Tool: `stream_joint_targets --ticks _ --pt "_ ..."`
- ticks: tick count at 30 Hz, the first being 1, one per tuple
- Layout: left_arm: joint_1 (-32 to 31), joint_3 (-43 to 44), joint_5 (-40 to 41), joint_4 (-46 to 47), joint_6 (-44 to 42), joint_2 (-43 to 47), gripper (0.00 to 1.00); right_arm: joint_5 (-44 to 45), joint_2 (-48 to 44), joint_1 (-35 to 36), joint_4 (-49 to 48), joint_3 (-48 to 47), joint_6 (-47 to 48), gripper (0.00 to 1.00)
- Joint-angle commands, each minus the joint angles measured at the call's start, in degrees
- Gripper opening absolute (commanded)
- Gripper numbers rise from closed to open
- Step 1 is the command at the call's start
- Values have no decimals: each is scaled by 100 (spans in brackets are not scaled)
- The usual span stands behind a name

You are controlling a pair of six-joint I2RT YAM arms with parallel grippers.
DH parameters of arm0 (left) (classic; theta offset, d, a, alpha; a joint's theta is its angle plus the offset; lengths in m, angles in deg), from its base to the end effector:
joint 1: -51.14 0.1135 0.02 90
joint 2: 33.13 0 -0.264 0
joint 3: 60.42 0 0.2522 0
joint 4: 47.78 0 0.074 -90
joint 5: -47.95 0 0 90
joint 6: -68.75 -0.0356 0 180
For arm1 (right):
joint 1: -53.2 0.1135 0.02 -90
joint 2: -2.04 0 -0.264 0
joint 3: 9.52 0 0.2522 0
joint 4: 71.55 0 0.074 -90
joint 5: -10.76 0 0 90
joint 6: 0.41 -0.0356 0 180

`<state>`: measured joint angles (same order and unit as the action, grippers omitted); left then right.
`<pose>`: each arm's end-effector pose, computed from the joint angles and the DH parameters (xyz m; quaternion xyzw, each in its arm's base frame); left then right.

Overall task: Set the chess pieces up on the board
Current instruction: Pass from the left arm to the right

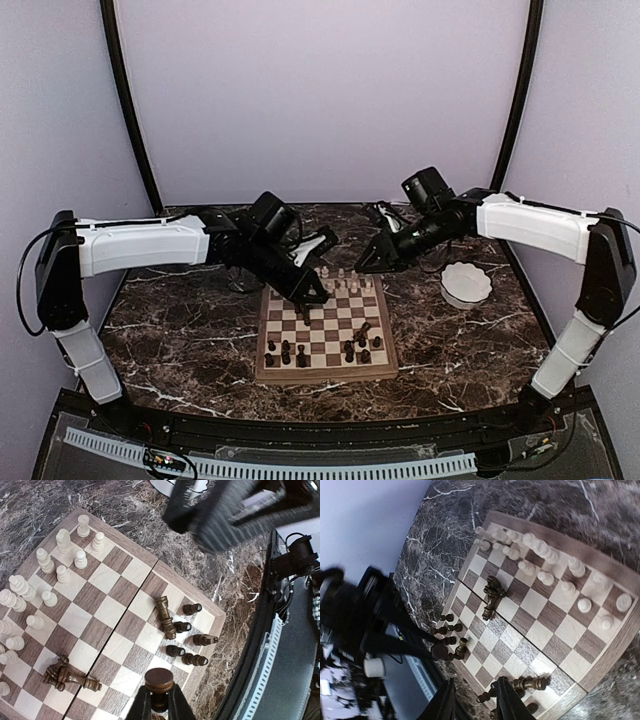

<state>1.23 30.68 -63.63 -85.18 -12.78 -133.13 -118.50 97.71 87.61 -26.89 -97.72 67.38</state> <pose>0.2405 -0.3060 0.2570 0.3877 0.8281 -0.3300 0.2344 0.2830 0.2212 0.2632 -0.2031 0.8743 0.4247 0.1184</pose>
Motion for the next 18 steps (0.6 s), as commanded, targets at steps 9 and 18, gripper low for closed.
stream_joint_targets --ticks 9,18 --pt "648 274 -2590 -961 -471 9 2 2105 -400 1427 1116 -757 2624 31" --pt "753 185 -3644 -1530 -977 -340 2 3108 63 2416 1602 -1279 3264 35"
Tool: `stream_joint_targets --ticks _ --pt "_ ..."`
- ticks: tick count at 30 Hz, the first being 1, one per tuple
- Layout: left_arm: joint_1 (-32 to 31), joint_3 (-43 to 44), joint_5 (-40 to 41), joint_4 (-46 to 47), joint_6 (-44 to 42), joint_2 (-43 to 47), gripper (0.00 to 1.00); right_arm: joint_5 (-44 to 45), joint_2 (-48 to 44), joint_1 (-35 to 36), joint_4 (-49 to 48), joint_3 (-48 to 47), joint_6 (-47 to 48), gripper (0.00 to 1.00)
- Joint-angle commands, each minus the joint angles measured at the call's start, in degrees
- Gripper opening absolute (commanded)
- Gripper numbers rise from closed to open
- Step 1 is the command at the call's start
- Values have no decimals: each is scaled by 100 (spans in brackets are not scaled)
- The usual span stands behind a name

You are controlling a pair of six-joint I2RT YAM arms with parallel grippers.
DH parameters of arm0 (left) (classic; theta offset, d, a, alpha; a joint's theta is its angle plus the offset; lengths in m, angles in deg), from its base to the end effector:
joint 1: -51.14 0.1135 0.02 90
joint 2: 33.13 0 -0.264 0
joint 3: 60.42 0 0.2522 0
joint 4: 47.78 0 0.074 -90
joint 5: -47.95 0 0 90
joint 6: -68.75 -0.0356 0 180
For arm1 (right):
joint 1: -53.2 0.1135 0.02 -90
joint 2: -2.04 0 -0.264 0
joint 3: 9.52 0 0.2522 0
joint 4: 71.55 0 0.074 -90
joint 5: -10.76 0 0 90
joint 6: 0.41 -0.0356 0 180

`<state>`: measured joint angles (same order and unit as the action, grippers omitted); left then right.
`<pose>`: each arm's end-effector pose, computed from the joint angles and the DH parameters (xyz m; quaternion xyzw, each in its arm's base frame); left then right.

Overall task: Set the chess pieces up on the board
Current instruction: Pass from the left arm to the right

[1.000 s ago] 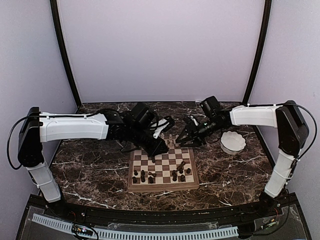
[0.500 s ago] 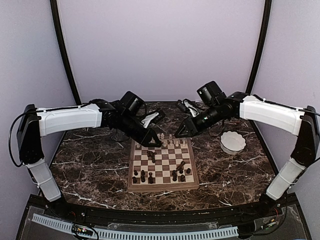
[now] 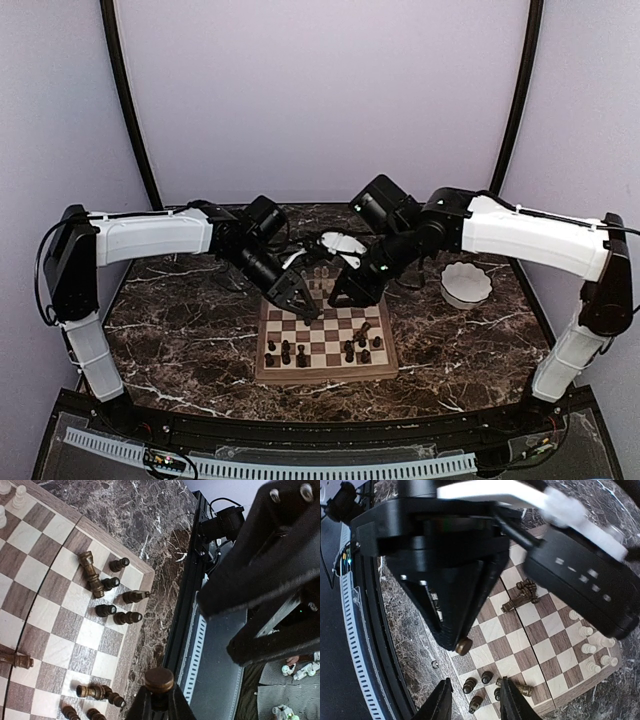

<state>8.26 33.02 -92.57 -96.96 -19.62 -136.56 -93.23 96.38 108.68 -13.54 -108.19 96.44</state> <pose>0.2592 -0.2782 0.2436 0.4133 0.7760 -0.4718 0.0667 0.1945 0.2980 0.3083 -0.5205 0.7874 0.2328 0.2343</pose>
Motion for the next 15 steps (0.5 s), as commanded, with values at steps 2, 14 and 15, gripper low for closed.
stream_joint_targets --ticks 2,14,15 --pt "52 -91 -850 -348 -302 -22 2 713 323 487 382 -349 411 36" --pt "58 -291 -1474 -239 -247 -114 6 1660 466 1210 637 -499 661 40" --pt "55 -302 -1545 -234 -226 -114 6 1743 430 1237 619 -474 685 41"
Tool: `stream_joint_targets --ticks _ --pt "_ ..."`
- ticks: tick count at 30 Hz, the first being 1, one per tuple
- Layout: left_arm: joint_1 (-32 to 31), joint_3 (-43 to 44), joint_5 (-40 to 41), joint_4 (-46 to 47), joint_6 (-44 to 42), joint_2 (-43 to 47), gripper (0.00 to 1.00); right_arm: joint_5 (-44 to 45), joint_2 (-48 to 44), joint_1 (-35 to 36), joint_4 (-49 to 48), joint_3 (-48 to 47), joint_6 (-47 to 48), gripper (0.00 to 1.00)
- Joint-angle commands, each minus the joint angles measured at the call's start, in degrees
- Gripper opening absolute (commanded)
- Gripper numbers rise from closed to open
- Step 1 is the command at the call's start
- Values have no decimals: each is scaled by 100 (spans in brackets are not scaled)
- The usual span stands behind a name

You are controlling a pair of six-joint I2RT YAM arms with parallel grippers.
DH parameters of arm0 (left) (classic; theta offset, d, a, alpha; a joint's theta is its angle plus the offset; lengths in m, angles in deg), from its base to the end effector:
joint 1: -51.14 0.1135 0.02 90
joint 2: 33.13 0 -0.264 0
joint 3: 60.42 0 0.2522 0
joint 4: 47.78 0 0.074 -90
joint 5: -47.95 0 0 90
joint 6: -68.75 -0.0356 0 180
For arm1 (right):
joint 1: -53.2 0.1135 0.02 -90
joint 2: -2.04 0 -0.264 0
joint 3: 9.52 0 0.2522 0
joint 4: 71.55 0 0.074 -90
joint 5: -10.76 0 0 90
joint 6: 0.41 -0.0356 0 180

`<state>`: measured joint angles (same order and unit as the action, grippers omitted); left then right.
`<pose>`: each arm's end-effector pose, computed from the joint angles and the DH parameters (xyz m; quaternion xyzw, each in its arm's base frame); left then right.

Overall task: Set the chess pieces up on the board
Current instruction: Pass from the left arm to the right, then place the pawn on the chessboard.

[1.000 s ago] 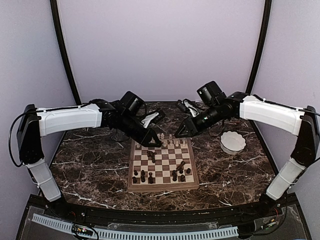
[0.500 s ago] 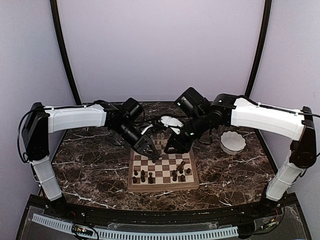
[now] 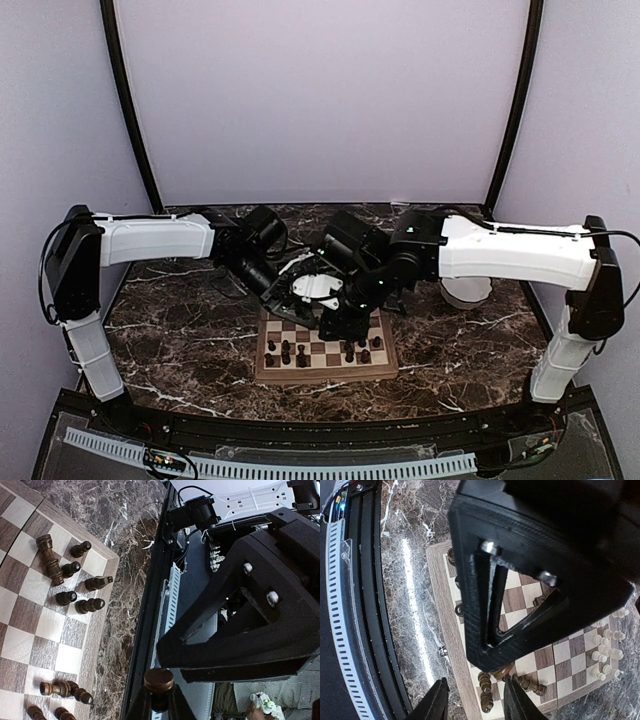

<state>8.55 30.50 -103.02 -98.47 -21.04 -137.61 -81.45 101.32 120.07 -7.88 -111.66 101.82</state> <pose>0.2519 -0.2739 0.2278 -0.4091 -0.7424 0.5305 0.0017 0.1433 0.3389 0.2910 -0.6198 0.7430 0.1322 0.2153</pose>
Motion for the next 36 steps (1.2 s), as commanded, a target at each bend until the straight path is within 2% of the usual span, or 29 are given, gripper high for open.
stream_joint_targets --ticks 1,5,10,14,15,18,22,24,26,30,33,36 --pt "26 -74 -546 -68 -65 -10 7 625 -99 117 43 -101 173 41" --pt "26 -152 -818 -23 -47 -3 9 814 -99 211 -25 -46 265 42" --pt "22 -173 -721 -92 -47 34 7 952 21 285 -20 -210 244 41" --pt "123 424 901 -1157 -47 -89 1 944 -229 266 -5 6 77 40" --pt "174 605 1423 -1321 184 -131 0 924 -361 253 -100 118 39 41" --pt "402 459 1945 -1433 701 98 0 755 -626 127 -208 347 -92 41" --pt "705 -28 1994 -1205 1802 601 0 440 -827 -176 -437 571 -318 40" --pt "863 -314 1428 -1029 2699 727 0 265 -861 -321 -579 627 -413 40" --pt "1013 -755 821 -543 3519 896 0 125 -848 -416 -659 618 -442 40" --pt "1278 -1594 116 479 5173 1239 0 34 -751 -496 -690 565 -377 40" --pt "1349 -2225 -201 1554 6212 1439 1 -18 -727 -518 -717 603 -337 40" --pt "1443 -2597 -281 2023 7090 1468 1 -56 -754 -539 -777 711 -318 40"
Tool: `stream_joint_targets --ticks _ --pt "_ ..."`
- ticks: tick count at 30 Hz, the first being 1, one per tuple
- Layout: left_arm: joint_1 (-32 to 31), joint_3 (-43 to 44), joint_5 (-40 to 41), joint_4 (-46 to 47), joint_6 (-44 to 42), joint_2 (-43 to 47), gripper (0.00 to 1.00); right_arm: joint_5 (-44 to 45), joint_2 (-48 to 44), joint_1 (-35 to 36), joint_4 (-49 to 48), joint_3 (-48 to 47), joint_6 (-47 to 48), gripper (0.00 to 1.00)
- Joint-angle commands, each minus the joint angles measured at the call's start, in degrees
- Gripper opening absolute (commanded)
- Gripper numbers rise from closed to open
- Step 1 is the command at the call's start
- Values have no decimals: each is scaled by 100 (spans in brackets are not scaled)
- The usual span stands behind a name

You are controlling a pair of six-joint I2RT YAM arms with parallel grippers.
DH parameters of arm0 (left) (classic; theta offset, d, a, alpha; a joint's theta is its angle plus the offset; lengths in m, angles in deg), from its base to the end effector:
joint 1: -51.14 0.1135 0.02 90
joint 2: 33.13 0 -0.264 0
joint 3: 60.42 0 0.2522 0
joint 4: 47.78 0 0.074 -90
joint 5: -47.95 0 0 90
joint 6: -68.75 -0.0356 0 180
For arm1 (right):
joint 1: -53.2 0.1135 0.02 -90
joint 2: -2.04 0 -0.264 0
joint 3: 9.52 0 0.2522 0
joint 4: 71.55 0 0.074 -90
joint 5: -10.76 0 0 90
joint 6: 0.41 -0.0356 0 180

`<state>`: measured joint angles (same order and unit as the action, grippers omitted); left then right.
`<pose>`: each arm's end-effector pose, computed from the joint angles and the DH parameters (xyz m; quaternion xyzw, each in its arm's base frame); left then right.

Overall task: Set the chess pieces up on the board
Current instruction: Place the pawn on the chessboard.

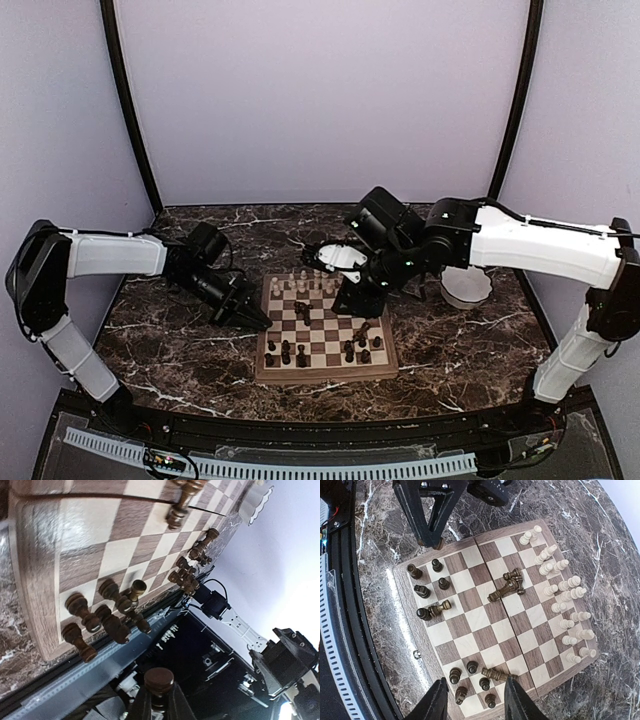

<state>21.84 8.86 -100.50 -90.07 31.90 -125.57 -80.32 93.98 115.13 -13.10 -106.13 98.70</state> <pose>0.2482 -0.1741 0.1938 0.0746 -0.8558 0.4811 0.1749 0.1618 0.3048 0.3095 -0.5546 0.7719 0.1463 0.2744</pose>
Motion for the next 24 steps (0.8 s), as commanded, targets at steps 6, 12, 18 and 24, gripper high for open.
stream_joint_targets --ticks 6,12,18,24 --pt "312 -777 -385 1733 2391 116 2 -265 -195 -72 -397 488 -41 40" --pt "406 -724 -228 1854 2461 -229 1 -286 -279 -110 -398 628 -40 40" --pt "423 -562 -209 1892 2546 -672 2 -279 -240 -121 -415 599 -47 40" --pt "449 -385 -154 1671 2458 -1001 4 -279 -220 -129 -466 616 -99 40"
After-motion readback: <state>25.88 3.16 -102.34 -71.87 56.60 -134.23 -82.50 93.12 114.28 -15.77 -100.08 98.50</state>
